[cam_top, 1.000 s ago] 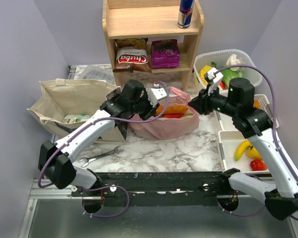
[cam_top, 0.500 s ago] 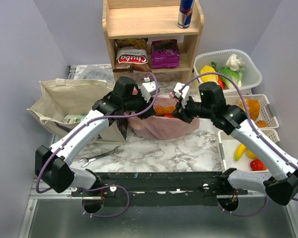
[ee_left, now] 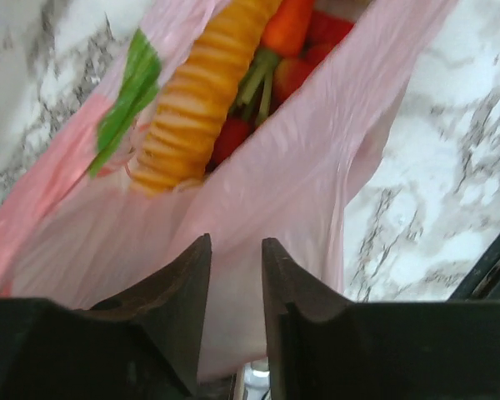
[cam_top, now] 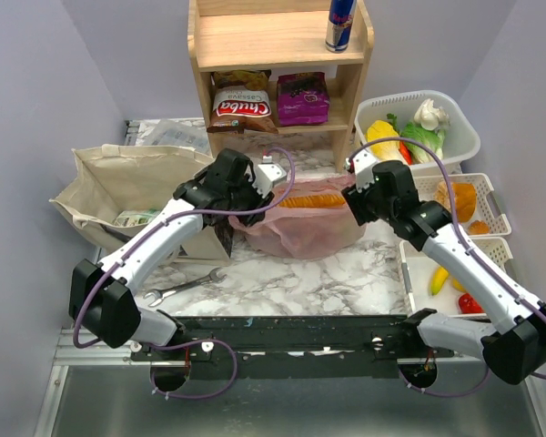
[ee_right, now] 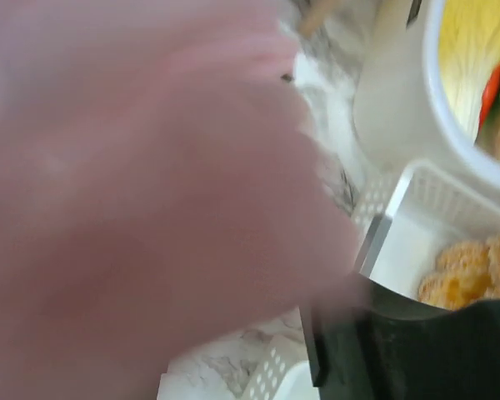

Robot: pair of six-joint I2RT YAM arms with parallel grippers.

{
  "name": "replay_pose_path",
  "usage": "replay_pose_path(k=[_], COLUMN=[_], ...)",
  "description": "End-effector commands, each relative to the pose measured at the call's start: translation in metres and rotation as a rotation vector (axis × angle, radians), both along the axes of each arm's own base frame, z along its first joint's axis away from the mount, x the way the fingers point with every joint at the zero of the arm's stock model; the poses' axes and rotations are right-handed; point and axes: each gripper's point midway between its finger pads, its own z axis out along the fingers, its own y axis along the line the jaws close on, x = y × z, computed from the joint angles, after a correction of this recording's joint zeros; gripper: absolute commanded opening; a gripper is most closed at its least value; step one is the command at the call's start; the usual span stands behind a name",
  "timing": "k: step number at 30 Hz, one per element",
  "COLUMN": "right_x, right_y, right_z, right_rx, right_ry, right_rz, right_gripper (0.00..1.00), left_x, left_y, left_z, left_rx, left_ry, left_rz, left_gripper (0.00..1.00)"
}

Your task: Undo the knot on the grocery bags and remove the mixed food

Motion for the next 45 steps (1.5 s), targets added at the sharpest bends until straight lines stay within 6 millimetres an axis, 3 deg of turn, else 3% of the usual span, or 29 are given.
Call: replay_pose_path(k=[1,3,7,11,15,20,22,26,32,34,38,43,45], right_x=[-0.025,-0.039,-0.071,-0.099,-0.131,-0.142,-0.135,-0.118,-0.093,-0.078,-0.058,-0.061,-0.055], right_y=[-0.049,-0.051,-0.047,-0.043,-0.038,-0.017,0.0,0.036,0.062,0.064,0.059,0.058,0.055], right_z=[-0.042,-0.062,-0.085,-0.085,-0.074,-0.042,-0.025,0.014,0.066,0.069,0.049,0.024,0.009], right_rx=[-0.186,-0.227,-0.263,-0.264,-0.244,-0.138,-0.063,0.097,0.236,0.24,0.133,0.042,-0.009], right_ry=[0.126,0.217,0.385,0.484,0.566,0.538,0.49,0.367,0.136,0.075,0.054,0.059,0.065], right_rz=[-0.085,-0.028,0.103,0.235,0.38,0.498,0.528,0.588,0.611,0.576,0.554,0.633,0.636], right_gripper=[0.64,0.82,1.0,1.0,0.99,0.99,0.98,0.94,0.91,0.92,0.94,0.96,0.96], left_x=[-0.027,-0.044,-0.075,-0.118,-0.163,-0.188,-0.182,-0.163,-0.125,-0.109,-0.075,-0.038,-0.016], left_y=[0.024,0.02,0.019,0.018,0.02,0.024,0.017,-0.012,-0.043,-0.049,-0.053,-0.042,-0.033], left_z=[-0.033,-0.04,-0.053,-0.058,-0.057,-0.05,-0.037,0.019,0.073,0.076,0.067,0.036,0.028], left_rx=[0.123,0.13,0.175,0.164,0.133,0.09,0.05,-0.128,-0.244,-0.241,-0.168,-0.03,0.005], left_ry=[0.074,0.109,0.15,0.193,0.23,0.287,0.223,0.023,-0.226,-0.26,-0.266,-0.304,-0.299], left_rz=[-0.069,-0.143,-0.27,-0.403,-0.541,-0.623,-0.631,-0.645,-0.575,-0.516,-0.39,-0.261,-0.17], left_gripper=[0.39,0.5,0.63,0.72,0.74,0.73,0.73,0.72,0.71,0.71,0.68,0.7,0.63])
